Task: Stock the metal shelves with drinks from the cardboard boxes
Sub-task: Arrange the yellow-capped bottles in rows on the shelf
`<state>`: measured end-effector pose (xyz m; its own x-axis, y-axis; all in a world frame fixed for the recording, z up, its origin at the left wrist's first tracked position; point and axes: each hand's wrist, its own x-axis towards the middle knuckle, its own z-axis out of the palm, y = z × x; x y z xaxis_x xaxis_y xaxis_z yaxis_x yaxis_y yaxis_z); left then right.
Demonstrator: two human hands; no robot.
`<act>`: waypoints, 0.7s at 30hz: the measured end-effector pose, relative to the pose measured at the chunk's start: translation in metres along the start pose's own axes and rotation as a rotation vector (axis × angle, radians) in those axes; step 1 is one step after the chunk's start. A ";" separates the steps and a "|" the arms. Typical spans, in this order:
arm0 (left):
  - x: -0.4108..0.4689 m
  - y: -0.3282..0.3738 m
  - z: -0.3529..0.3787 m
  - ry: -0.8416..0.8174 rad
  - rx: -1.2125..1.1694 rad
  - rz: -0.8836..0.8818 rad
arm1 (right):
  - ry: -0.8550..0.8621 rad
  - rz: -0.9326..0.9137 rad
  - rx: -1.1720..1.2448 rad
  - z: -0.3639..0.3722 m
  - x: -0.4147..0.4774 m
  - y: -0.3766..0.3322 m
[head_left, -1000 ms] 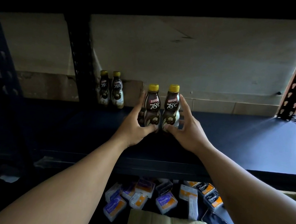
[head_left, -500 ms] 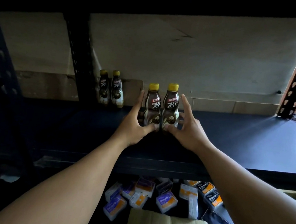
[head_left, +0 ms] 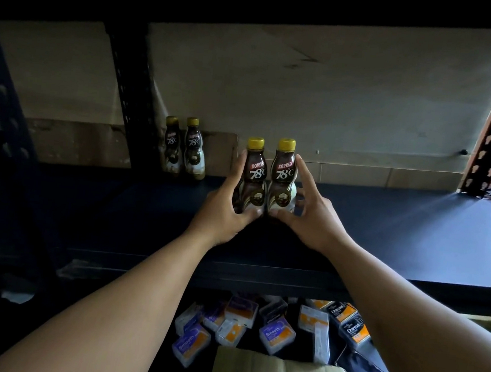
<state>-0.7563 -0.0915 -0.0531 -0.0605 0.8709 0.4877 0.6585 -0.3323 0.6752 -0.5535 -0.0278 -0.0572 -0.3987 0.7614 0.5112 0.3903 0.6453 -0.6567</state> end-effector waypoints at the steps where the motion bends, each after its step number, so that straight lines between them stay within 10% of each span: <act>1: 0.000 0.000 0.000 0.000 0.008 -0.001 | -0.004 -0.001 -0.007 0.000 0.000 0.000; 21: 0.033 -0.016 0.000 -0.028 0.127 -0.018 | -0.042 0.009 -0.057 0.008 0.029 0.008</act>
<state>-0.7684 -0.0578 -0.0481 -0.0539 0.8867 0.4592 0.7470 -0.2694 0.6078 -0.5686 -0.0009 -0.0519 -0.4292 0.7646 0.4808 0.4405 0.6419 -0.6277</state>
